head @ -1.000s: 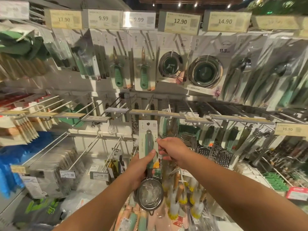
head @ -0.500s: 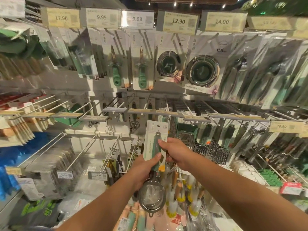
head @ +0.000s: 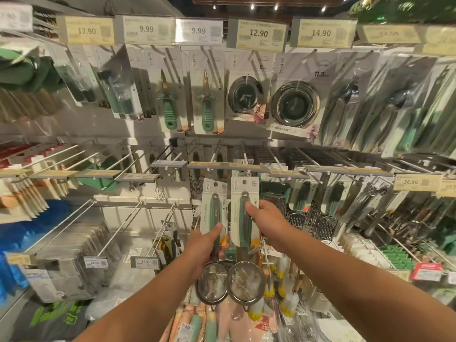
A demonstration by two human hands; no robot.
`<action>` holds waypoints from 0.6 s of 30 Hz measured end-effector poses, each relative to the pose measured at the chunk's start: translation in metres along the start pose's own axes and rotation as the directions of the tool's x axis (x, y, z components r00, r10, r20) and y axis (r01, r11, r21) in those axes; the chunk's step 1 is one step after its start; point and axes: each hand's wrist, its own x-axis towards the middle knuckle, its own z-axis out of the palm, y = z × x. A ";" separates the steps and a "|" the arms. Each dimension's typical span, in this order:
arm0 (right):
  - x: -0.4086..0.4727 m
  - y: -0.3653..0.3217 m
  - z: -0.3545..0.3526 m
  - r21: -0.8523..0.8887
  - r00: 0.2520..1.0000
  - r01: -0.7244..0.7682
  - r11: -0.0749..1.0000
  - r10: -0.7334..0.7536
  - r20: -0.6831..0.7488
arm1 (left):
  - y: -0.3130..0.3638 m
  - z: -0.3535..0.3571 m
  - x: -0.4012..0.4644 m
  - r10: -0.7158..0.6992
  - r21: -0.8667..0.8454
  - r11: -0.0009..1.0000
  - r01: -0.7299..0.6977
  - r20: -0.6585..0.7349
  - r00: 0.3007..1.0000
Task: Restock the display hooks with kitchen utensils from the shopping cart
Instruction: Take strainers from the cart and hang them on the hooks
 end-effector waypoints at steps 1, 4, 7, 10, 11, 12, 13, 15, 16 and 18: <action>-0.002 -0.005 -0.001 0.001 1.000 -0.003 1.000 0.003 -0.017 | 0.000 0.000 0.000 0.005 0.009 1.000 -0.005 0.000 1.000; 0.002 -0.008 -0.003 0.008 0.999 -0.022 1.000 0.022 -0.024 | 0.000 0.000 -0.001 0.016 0.014 1.000 -0.016 0.006 1.000; 0.007 -0.009 -0.003 0.034 1.000 -0.001 0.999 0.002 -0.029 | 0.000 -0.001 -0.003 0.034 0.026 0.999 -0.034 0.025 0.999; 0.016 -0.007 -0.003 0.022 0.999 0.015 1.000 -0.014 -0.038 | -0.001 -0.006 -0.003 0.085 0.073 0.994 -0.087 0.031 0.996; 0.017 -0.009 -0.003 0.028 0.999 0.016 0.999 -0.015 -0.043 | 0.000 -0.008 -0.004 0.102 0.083 0.991 -0.103 0.018 0.995; 0.020 -0.009 -0.004 0.027 0.999 0.020 0.999 -0.019 -0.048 | 0.000 -0.011 -0.003 0.118 0.096 0.988 -0.118 0.007 0.993; 0.021 -0.011 -0.003 0.022 0.999 0.021 1.000 -0.020 -0.048 | 0.002 -0.013 -0.004 0.130 0.111 0.985 -0.129 -0.001 0.992; 0.026 -0.012 -0.002 0.004 0.997 0.032 0.999 -0.032 -0.063 | 0.005 -0.017 -0.006 0.153 0.117 0.982 -0.150 -0.014 0.988; 0.029 -0.013 -0.002 -0.016 0.997 0.037 0.999 -0.038 -0.075 | 0.005 -0.019 -0.004 0.154 0.114 0.982 -0.150 -0.021 0.988; 0.032 -0.017 -0.002 -0.084 0.995 0.028 0.996 -0.036 -0.094 | 0.006 -0.021 -0.002 0.151 0.104 0.984 -0.147 -0.031 0.988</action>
